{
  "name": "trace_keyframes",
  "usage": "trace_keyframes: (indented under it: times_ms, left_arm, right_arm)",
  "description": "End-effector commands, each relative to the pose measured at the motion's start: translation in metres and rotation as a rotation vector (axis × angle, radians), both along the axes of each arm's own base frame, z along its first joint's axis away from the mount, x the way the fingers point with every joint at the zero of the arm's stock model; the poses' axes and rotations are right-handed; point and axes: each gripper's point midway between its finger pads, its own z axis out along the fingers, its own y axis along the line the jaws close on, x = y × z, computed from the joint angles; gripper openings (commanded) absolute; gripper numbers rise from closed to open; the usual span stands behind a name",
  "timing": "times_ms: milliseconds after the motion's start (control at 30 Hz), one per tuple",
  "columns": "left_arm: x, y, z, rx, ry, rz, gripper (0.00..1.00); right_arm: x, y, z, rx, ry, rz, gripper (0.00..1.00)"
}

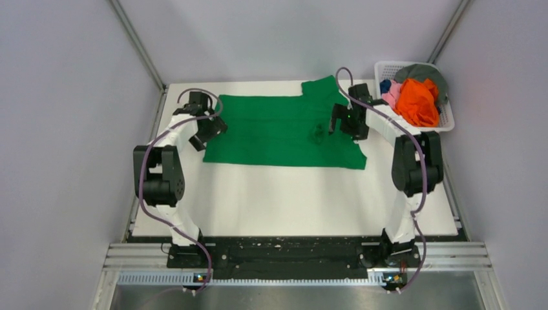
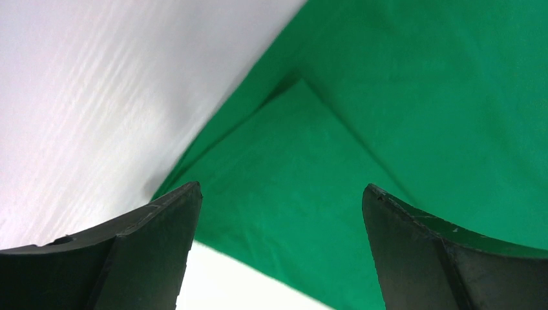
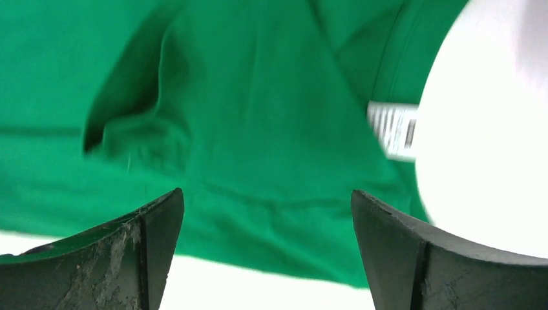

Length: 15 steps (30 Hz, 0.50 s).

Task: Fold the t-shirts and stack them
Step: Fold the flattened tshirt in 1/3 of the way

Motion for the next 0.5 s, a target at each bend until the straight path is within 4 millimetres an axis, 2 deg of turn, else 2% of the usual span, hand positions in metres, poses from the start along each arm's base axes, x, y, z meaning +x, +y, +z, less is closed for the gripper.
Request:
trace_keyframes:
  times_ms: [0, 100, 133, 267, 367, 400, 467]
  left_arm:
    - [-0.007, -0.024, 0.025, -0.074, -0.111, -0.099, 0.99]
    - [-0.009, -0.034, 0.013, -0.09, -0.098, -0.133, 0.99]
    - [-0.008, -0.041, 0.01, -0.121, -0.09, -0.151, 0.99]
    - [0.0, -0.046, 0.0, -0.145, -0.075, -0.16, 0.99]
    - [0.006, -0.049, -0.005, -0.158, -0.069, -0.163, 0.99]
    - [0.008, -0.049, -0.006, -0.161, -0.066, -0.164, 0.99]
    - [0.012, -0.05, -0.009, -0.163, -0.059, -0.167, 0.99]
  right_arm:
    - [-0.009, 0.033, 0.047, 0.195, -0.228, 0.093, 0.99]
    - [-0.016, 0.052, 0.044, 0.261, -0.257, 0.163, 0.99]
    - [-0.015, 0.062, 0.044, 0.269, -0.261, 0.197, 0.99]
    - [-0.011, 0.107, 0.033, 0.285, -0.223, 0.301, 0.99]
    - [0.006, 0.126, 0.021, 0.304, -0.212, 0.3, 0.98]
    - [0.015, 0.131, 0.012, 0.314, -0.198, 0.285, 0.98]
    - [0.034, 0.138, 0.01, 0.323, -0.206, 0.273, 0.98]
